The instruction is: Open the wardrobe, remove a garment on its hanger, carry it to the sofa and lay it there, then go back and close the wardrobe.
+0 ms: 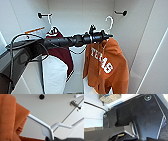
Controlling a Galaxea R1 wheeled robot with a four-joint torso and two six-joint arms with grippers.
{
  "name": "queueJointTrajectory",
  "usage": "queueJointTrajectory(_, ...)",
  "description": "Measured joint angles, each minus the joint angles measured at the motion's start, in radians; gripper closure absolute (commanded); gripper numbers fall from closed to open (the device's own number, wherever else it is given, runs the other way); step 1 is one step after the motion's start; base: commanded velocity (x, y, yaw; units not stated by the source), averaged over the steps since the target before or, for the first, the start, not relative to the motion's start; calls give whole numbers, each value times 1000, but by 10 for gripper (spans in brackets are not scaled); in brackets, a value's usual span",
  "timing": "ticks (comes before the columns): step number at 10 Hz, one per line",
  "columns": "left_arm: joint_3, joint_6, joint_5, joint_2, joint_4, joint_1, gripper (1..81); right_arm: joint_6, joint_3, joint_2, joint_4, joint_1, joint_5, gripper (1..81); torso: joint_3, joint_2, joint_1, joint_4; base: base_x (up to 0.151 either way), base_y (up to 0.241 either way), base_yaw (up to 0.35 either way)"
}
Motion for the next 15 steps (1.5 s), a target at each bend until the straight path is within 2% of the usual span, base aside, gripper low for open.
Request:
queueJointTrajectory(2,7,0,-26,7,3,-19,811,0,0,1,-1,-21,-12,10,0,-1,-1,0,-131,0,0)
queueJointTrajectory(13,42,-1,-16,-40,3,3,811,0,0,1,-1,-10,-5,10,0,-1,-2,0,-154,0,0)
queueJointTrajectory(15,44,0,-33,-51,3,9,811,0,0,1,-1,-10,-4,10,0,-1,-1,0,-144,0,0)
